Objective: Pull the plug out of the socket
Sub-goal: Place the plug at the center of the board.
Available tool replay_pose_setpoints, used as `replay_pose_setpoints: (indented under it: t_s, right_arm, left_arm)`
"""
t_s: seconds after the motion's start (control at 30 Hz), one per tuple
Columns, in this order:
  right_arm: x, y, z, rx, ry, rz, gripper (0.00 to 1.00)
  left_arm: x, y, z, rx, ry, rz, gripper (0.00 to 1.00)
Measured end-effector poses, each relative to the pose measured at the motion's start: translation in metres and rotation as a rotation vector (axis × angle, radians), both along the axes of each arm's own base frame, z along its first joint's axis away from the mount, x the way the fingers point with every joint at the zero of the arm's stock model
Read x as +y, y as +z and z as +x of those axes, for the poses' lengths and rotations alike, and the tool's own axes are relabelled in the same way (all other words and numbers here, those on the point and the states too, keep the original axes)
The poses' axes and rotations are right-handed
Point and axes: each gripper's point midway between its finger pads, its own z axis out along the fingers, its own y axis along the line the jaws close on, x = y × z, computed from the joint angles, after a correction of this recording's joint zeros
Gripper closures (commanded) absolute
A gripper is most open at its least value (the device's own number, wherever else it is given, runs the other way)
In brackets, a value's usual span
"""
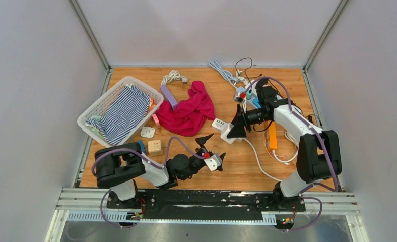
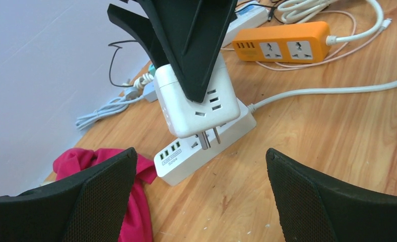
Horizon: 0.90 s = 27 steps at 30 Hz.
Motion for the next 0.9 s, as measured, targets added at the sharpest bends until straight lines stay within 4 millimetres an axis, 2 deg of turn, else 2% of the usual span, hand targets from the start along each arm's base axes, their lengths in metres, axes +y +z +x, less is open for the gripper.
replay_pose_setpoints:
  t_s: [0.47,0.9]
  right_arm:
    - [0.015,0.001,-0.005,0.023,0.016,-0.009,1.0]
    - [0.019,-0.005,-0.007,0.026,0.024,-0.036,1.0]
  left_arm:
    - [-0.016,-0.008,0.018,0.041,0.114,-0.04,0.0]
    - [-0.022,0.001,0.029,0.069,0.173,-0.095,0.04]
